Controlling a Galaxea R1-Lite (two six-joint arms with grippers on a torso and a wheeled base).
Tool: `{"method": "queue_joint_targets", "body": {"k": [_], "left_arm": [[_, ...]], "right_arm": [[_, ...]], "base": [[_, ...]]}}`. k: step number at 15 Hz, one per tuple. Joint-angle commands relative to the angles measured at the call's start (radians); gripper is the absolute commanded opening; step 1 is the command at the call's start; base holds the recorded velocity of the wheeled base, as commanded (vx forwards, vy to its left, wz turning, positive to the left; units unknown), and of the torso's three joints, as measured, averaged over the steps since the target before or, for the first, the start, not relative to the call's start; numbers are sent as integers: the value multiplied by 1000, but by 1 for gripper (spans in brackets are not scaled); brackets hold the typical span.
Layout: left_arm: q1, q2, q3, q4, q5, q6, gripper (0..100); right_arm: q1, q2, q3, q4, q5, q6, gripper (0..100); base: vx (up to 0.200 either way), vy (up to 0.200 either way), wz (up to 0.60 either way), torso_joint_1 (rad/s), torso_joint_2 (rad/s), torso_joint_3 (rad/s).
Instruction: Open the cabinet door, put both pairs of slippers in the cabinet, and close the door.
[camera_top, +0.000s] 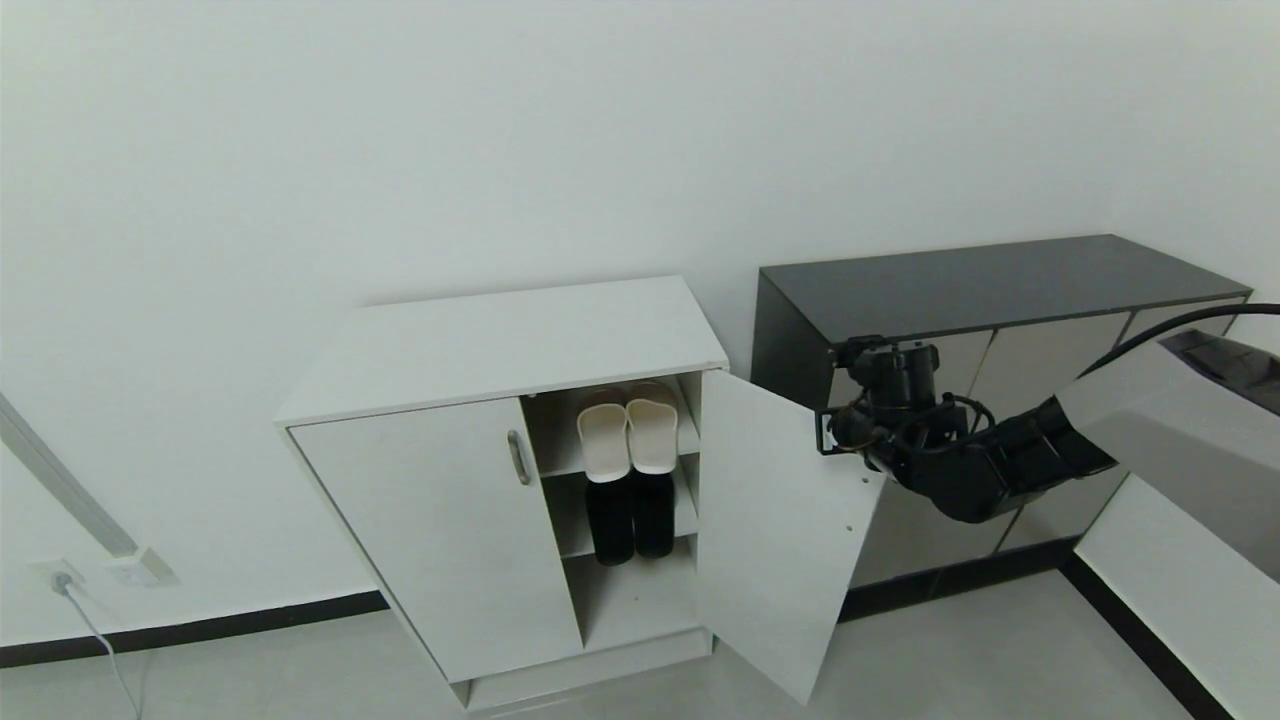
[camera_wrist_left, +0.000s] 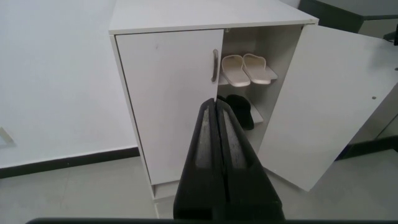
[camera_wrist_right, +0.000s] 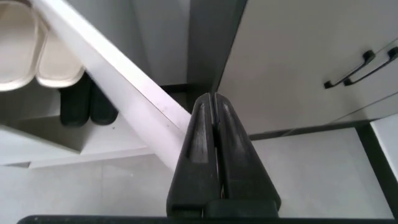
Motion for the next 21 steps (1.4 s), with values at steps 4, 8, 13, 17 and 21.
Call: {"method": "queue_joint_targets", "body": {"k": [4,8,13,17,21], "left_arm": [[0,1,0,0,0,-1,0],[0,1,0,0,0,-1,0],[0,1,0,0,0,-1,0],[0,1,0,0,0,-1,0],[0,1,0,0,0,-1,0]], "right_arm": [[69,-86,106,-6,0,2,0],[197,-152,229,-25,3,35,0],[278,-198,304,-106,72,78,0],[293,-232,362,-131,75,74,0],[319,-233,408,-181,83,72,0]], "base": [[0,0,0,0,0,0],[0,0,0,0,0,0],[0,0,0,0,0,0],[0,0,0,0,0,0],[0,0,450,-3,-1,3]]}}
